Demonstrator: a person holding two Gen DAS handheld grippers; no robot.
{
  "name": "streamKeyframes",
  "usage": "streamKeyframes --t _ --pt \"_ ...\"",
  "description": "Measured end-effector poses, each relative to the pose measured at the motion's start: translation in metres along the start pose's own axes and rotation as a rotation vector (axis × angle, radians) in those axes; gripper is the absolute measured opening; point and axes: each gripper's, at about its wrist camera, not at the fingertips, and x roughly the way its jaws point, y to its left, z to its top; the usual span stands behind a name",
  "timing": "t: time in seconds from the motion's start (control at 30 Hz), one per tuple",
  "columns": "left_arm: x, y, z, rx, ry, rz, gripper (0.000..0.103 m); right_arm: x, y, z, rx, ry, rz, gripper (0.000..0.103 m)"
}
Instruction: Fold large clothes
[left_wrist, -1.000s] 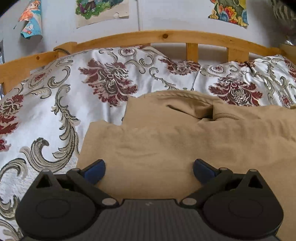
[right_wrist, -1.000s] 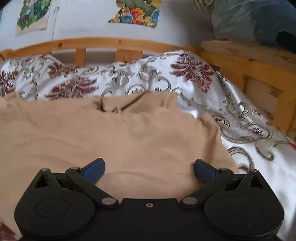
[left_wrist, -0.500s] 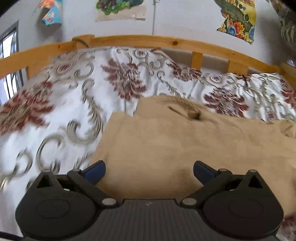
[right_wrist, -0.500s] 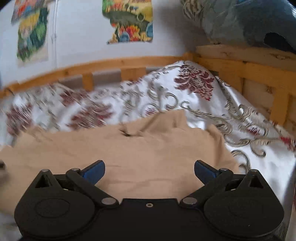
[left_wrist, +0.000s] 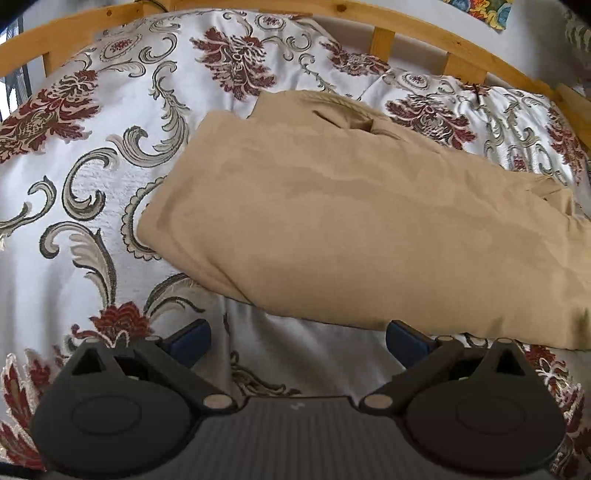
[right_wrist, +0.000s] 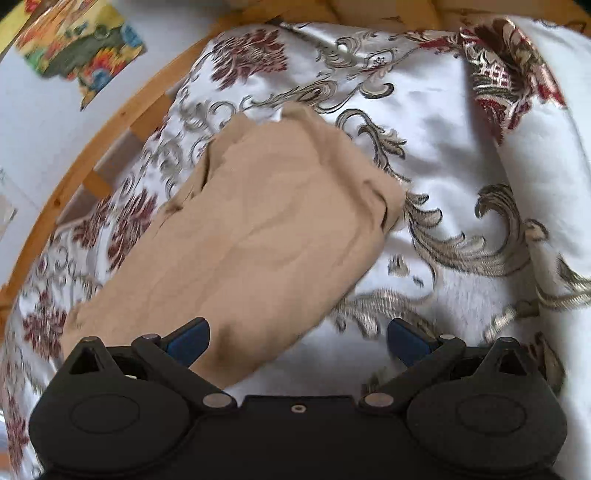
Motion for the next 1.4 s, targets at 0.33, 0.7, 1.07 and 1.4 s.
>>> streamKeyframes --t 0.33,0.7,1.07,1.4 --pt "0.007 0.020 -0.001 -0.080 -0.084 -0.125 0.103 0.012 -0.016 0.013 0.096 -0.182 0.021 0.098" --pt "0.021 0.075 0.017 -0.460 -0.110 -0.237 0.082 0.018 -0.034 0.027 0.167 -0.221 0.035 0.070" --pt "-0.002 0.099 0.011 -0.616 -0.193 -0.191 0.002 -0.010 -0.045 0.032 0.195 -0.264 0.005 0.011" --pt "-0.030 0.102 0.009 -0.476 -0.219 -0.166 0.003 -0.046 -0.032 0.020 0.056 -0.211 -0.109 0.026"
